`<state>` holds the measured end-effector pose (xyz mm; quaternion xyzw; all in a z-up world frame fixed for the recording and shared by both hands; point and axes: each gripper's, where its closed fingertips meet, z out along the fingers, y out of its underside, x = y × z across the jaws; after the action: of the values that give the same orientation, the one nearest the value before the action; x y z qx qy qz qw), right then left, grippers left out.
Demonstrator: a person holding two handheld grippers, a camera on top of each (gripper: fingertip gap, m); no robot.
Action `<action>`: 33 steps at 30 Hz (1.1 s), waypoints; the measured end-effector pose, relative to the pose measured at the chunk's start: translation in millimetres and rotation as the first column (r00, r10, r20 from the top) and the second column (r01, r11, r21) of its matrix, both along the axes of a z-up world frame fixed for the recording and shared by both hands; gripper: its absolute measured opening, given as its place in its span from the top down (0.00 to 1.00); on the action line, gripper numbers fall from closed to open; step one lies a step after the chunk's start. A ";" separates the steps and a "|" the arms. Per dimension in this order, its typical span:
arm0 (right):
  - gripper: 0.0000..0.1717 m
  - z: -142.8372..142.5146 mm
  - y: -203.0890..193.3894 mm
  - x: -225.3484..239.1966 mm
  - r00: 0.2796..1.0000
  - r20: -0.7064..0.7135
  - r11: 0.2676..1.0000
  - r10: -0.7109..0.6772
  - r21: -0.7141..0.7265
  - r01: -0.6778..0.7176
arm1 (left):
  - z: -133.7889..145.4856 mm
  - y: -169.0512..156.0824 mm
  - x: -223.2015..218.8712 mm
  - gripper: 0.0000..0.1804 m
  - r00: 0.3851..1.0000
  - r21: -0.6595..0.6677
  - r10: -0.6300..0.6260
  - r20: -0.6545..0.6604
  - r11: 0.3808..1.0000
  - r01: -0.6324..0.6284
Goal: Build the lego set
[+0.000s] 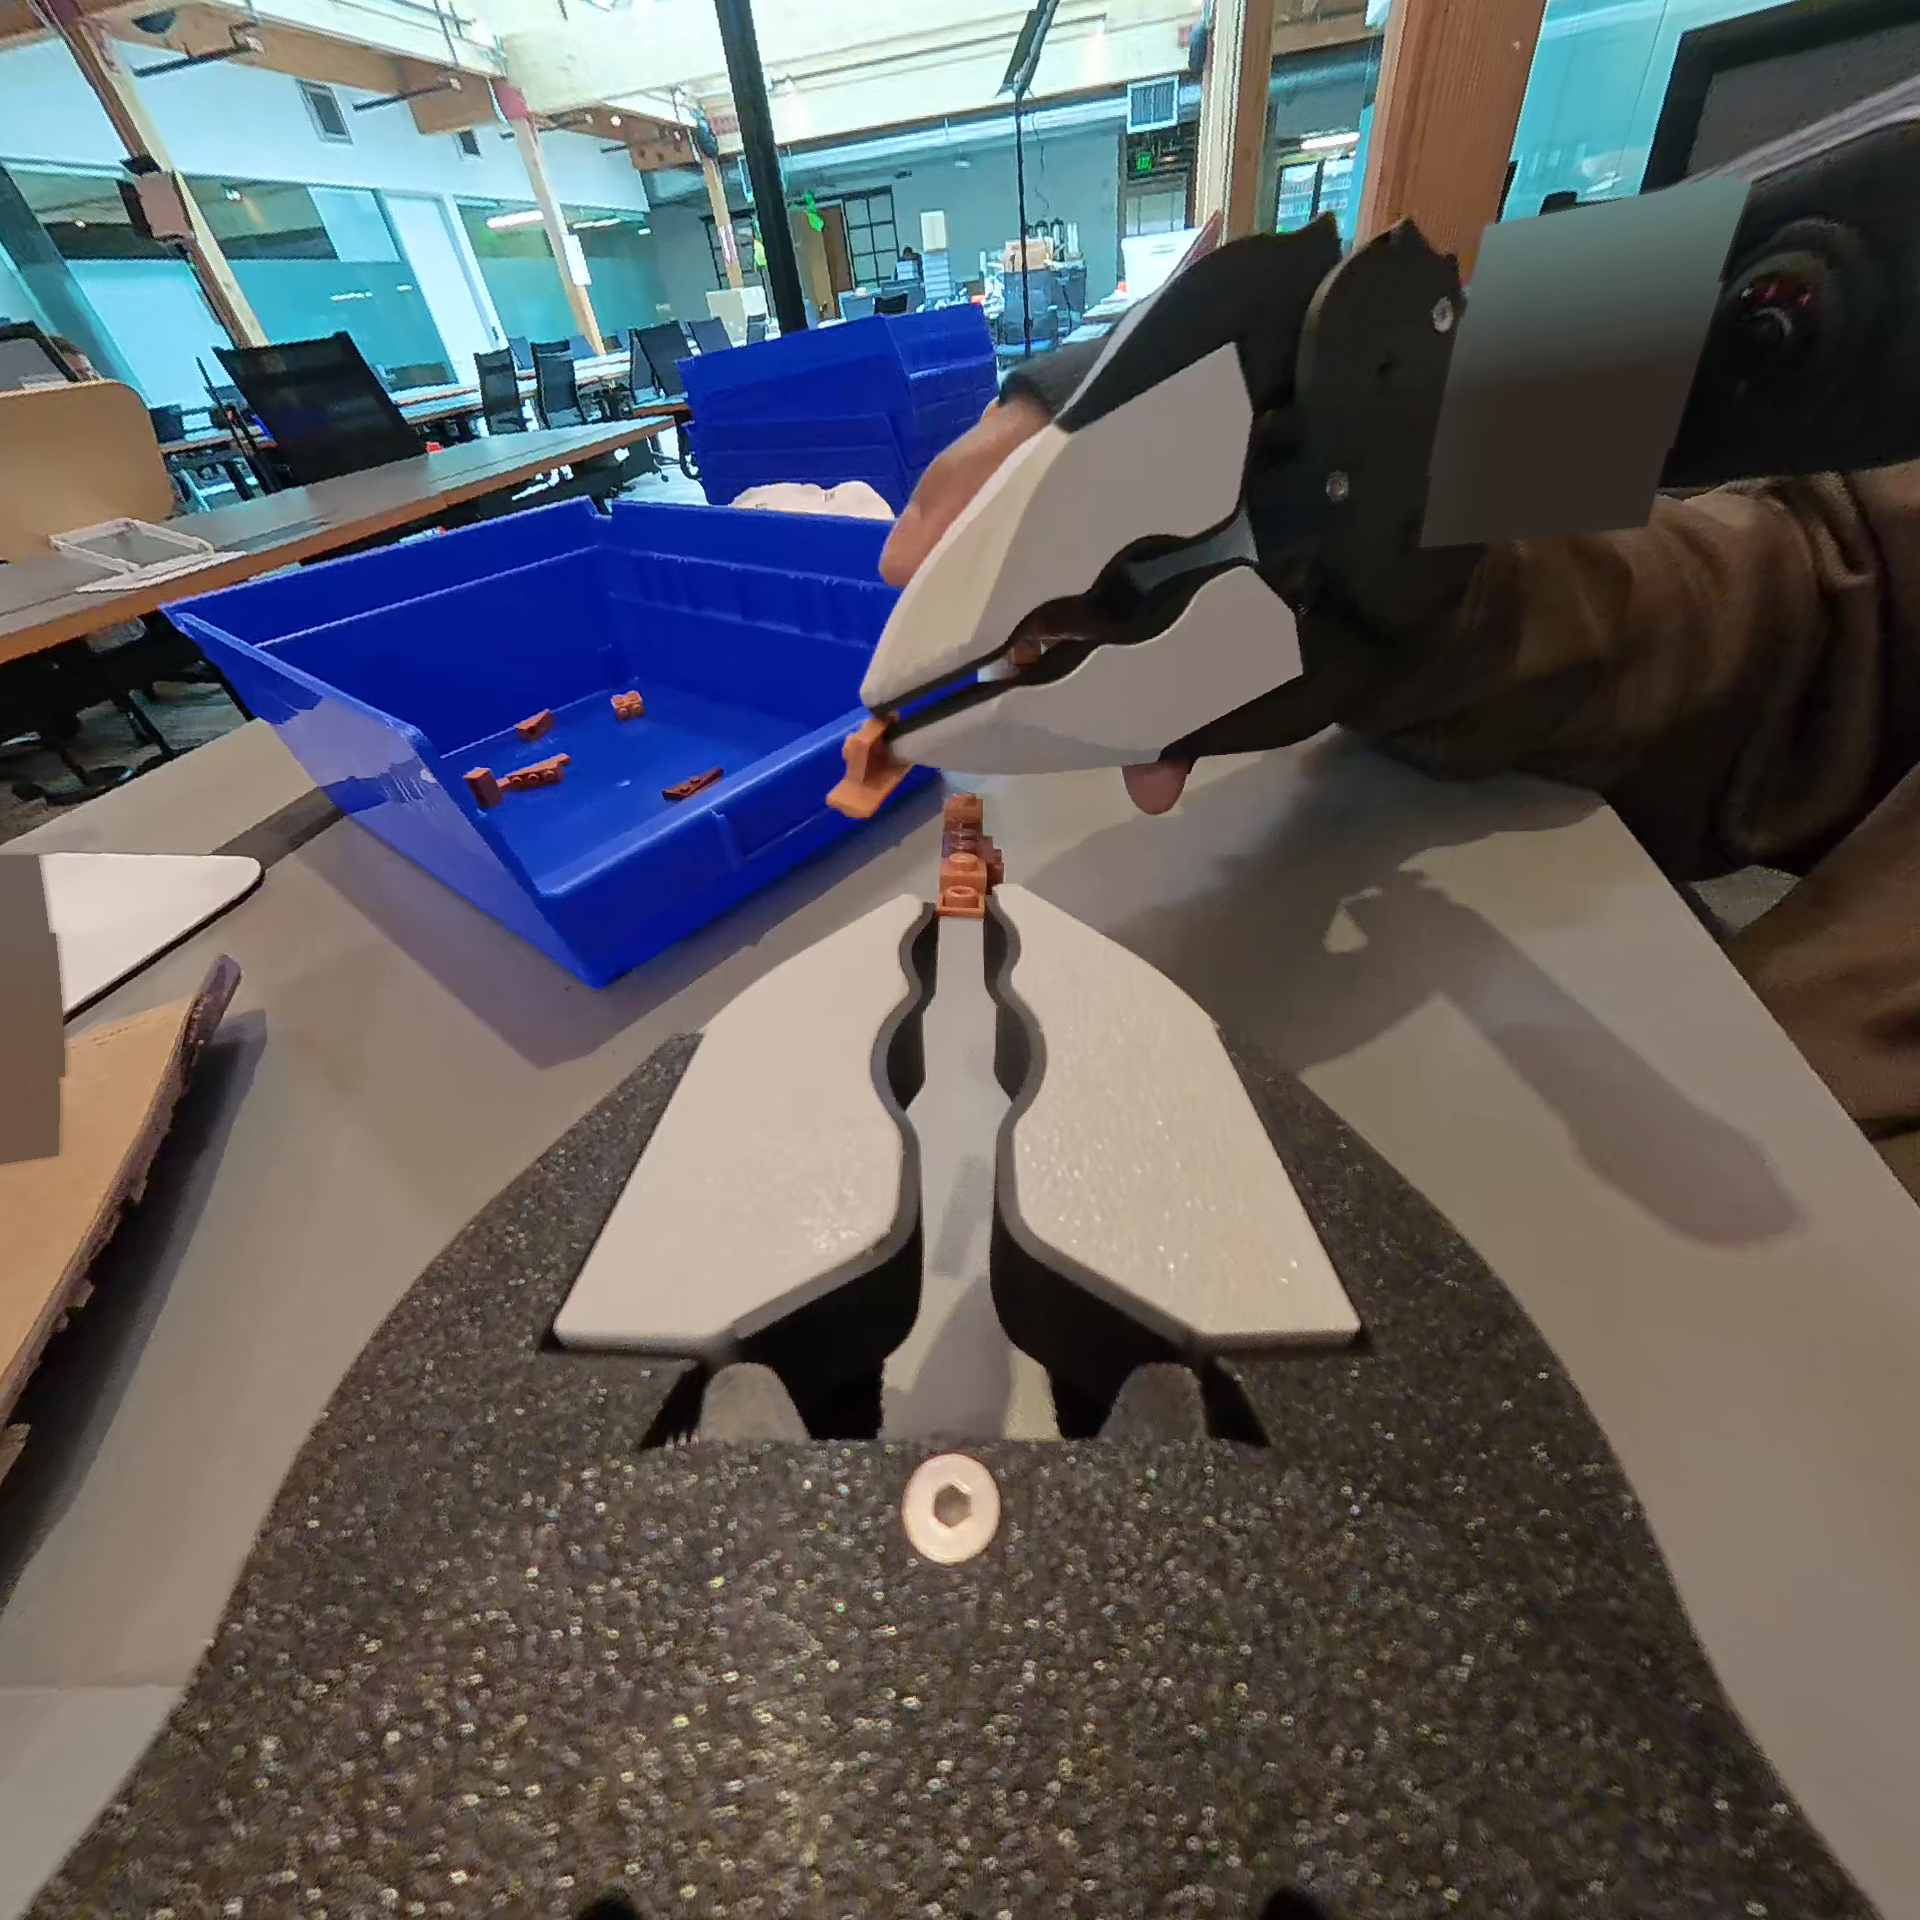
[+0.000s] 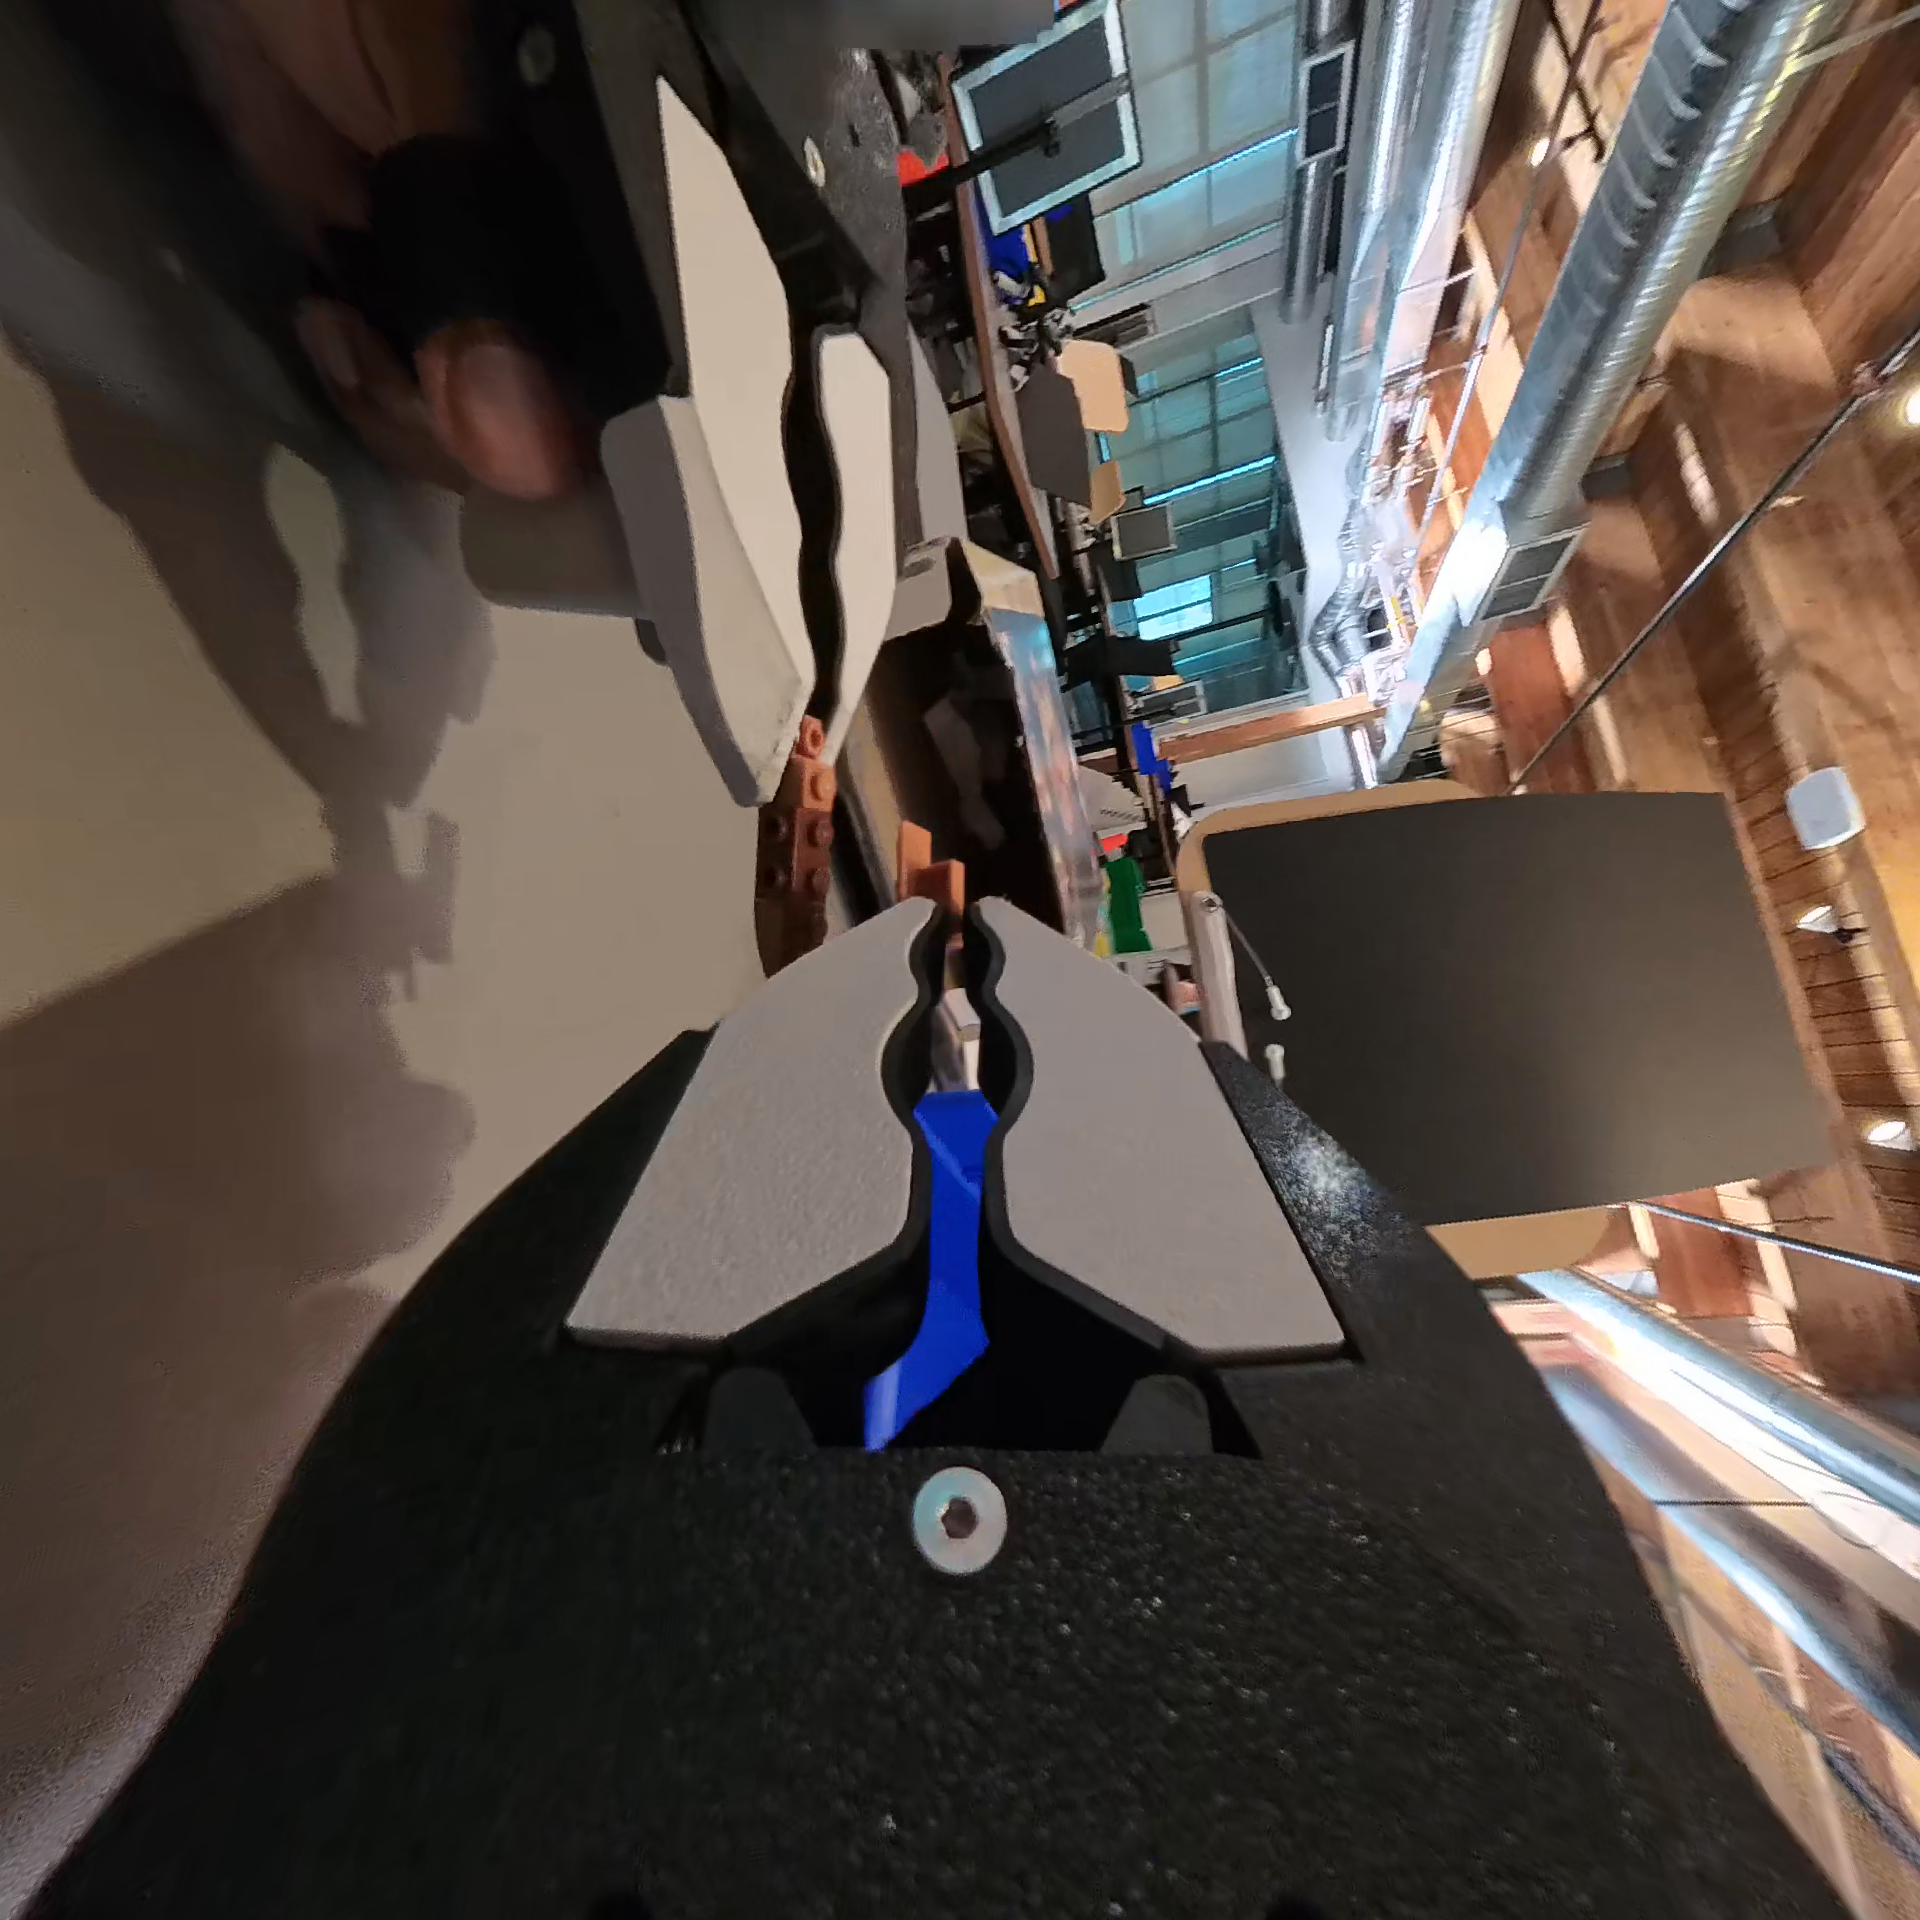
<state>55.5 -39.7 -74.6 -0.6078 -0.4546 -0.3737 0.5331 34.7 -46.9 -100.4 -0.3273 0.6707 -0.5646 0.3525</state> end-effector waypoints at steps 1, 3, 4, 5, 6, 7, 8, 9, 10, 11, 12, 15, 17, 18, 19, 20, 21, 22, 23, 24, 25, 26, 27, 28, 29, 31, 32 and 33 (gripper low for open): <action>0.99 -3.2 0.7 2.1 1.000 -0.019 1.000 -0.003 -0.017 0.003 | -0.8 0.5 0.2 0.96 1.000 0.000 0.002 -0.008 1.000 -0.002; 0.99 -10.2 1.8 8.8 0.998 -0.054 0.999 -0.019 -0.049 0.016 | -2.9 2.7 0.8 0.96 1.000 0.001 0.013 -0.028 1.000 -0.013; 0.99 -13.8 2.2 13.4 0.997 -0.069 0.998 -0.031 -0.065 0.027 | -4.1 4.1 1.2 0.96 0.999 0.002 0.019 -0.039 1.000 -0.019; 0.99 -18.2 2.2 18.6 0.995 -0.084 0.996 -0.047 -0.084 0.040 | -5.3 6.0 1.6 0.96 0.998 0.003 0.027 -0.049 1.000 -0.027; 0.99 -23.4 2.1 24.5 0.993 -0.097 0.992 -0.067 -0.109 0.056 | -6.5 7.8 1.9 0.96 0.998 0.006 0.035 -0.059 0.999 -0.035; 0.99 -29.1 1.7 30.4 0.991 -0.105 0.988 -0.086 -0.134 0.072 | -7.6 10.0 2.3 0.96 0.997 0.009 0.046 -0.067 0.999 -0.045; 0.99 -34.7 1.2 36.3 0.989 -0.104 0.984 -0.106 -0.158 0.088 | -8.5 12.3 2.8 0.96 0.996 0.012 0.056 -0.074 0.998 -0.056; 0.99 -39.7 0.7 41.7 0.987 -0.101 0.979 -0.123 -0.177 0.104 | -9.0 14.3 3.1 0.96 0.995 0.013 0.066 -0.078 0.998 -0.065; 0.98 -45.1 0.0 46.5 0.986 -0.098 0.973 -0.138 -0.200 0.117 | -9.0 16.0 3.4 0.96 0.994 0.011 0.074 -0.080 0.997 -0.073; 0.99 -50.2 -0.5 50.4 0.984 -0.094 0.967 -0.151 -0.222 0.128 | -8.6 17.3 3.6 0.96 0.994 0.007 0.078 -0.080 0.997 -0.078; 0.98 -54.7 -1.0 53.3 0.983 -0.088 0.961 -0.161 -0.241 0.136 | -8.3 18.0 3.7 0.96 0.994 0.003 0.081 -0.079 0.997 -0.081; 0.98 -65.1 -2.2 55.4 0.982 -0.077 0.946 -0.173 -0.290 0.144 | -8.7 17.7 3.8 0.96 0.993 0.008 0.082 -0.080 0.997 -0.081; 0.98 -69.6 -3.2 52.1 0.983 -0.084 0.939 -0.165 -0.318 0.130 | -9.2 16.9 3.9 0.96 0.994 0.014 0.081 -0.079 0.997 -0.080; 0.98 -71.5 -3.9 50.2 0.983 -0.090 0.936 -0.159 -0.332 0.121 | -9.2 16.6 3.8 0.96 0.994 0.016 0.080 -0.079 0.997 -0.079; 0.98 -73.5 -4.6 48.4 0.983 -0.096 0.932 -0.154 -0.345 0.112 | -9.2 16.6 3.9 0.96 0.994 0.016 0.080 -0.079 0.997 -0.079; 0.98 -75.4 -5.4 46.8 0.983 -0.103 0.928 -0.150 -0.359 0.104 | -9.2 16.7 3.8 0.96 0.994 0.014 0.080 -0.079 0.997 -0.079; 0.98 -77.4 -6.1 45.4 0.983 -0.110 0.924 -0.147 -0.371 0.097 | -8.9 16.8 3.8 0.96 0.994 0.013 0.080 -0.078 0.997 -0.079; 0.98 -79.1 -6.8 44.1 0.983 -0.116 0.920 -0.145 -0.382 0.090 | -8.8 16.9 3.8 0.96 0.994 0.012 0.080 -0.078 0.997 -0.079; 0.98 -81.2 -7.7 42.9 0.982 -0.121 0.915 -0.142 -0.394 0.084 | -8.8 17.0 3.7 0.96 0.994 0.011 0.080 -0.078 0.997 -0.079; 0.98 -83.5 -8.5 41.9 0.982 -0.124 0.910 -0.140 -0.406 0.079 | -8.8 16.9 3.7 0.96 0.994 0.011 0.080 -0.078 0.997 -0.079; 0.98 -85.8 -9.4 40.9 0.982 -0.126 0.905 -0.138 -0.418 0.074 | -8.8 16.9 3.7 0.96 0.994 0.012 0.080 -0.078 0.997 -0.079; 0.98 -87.7 -10.3 39.9 0.982 -0.128 0.901 -0.136 -0.428 0.069 | -8.9 16.7 3.7 0.96 0.994 0.013 0.079 -0.078 0.997 -0.078; 0.97 -88.9 -10.8 38.7 0.983 -0.131 0.898 -0.133 -0.435 0.064 | -8.9 16.7 3.7 0.96 0.994 0.013 0.079 -0.078 0.997 -0.078; 0.97 -89.9 -11.4 37.6 0.982 -0.136 0.896 -0.129 -0.441 0.057 | -8.9 16.7 3.7 0.96 0.994 0.013 0.079 -0.078 0.997 -0.078; 0.96 -90.7 -12.0 36.2 0.982 -0.144 0.892 -0.126 -0.449 0.048 | -8.9 16.7 3.6 0.96 0.994 0.013 0.079 -0.078 0.997 -0.078; 0.95 -91.5 -13.6 33.3 0.978 -0.172 0.886 -0.118 -0.463 0.026 | -8.9 16.7 3.6 0.96 0.994 0.012 0.078 -0.078 0.997 -0.078; 0.94 -91.4 -14.3 31.8 0.976 -0.188 0.883 -0.113 -0.469 0.012 | -8.9 16.7 3.6 0.96 0.994 0.012 0.078 -0.078 0.997 -0.078; 0.94 -90.9 -15.2 30.7 0.973 -0.205 0.881 -0.109 -0.474 -0.001 | -8.9 16.7 3.6 0.96 0.994 0.013 0.078 -0.079 0.997 -0.077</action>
<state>86.2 -54.8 -165.4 -0.7699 -0.4509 -0.1956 0.4070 38.3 -30.2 -109.3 -0.3734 0.6737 -0.5338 0.3490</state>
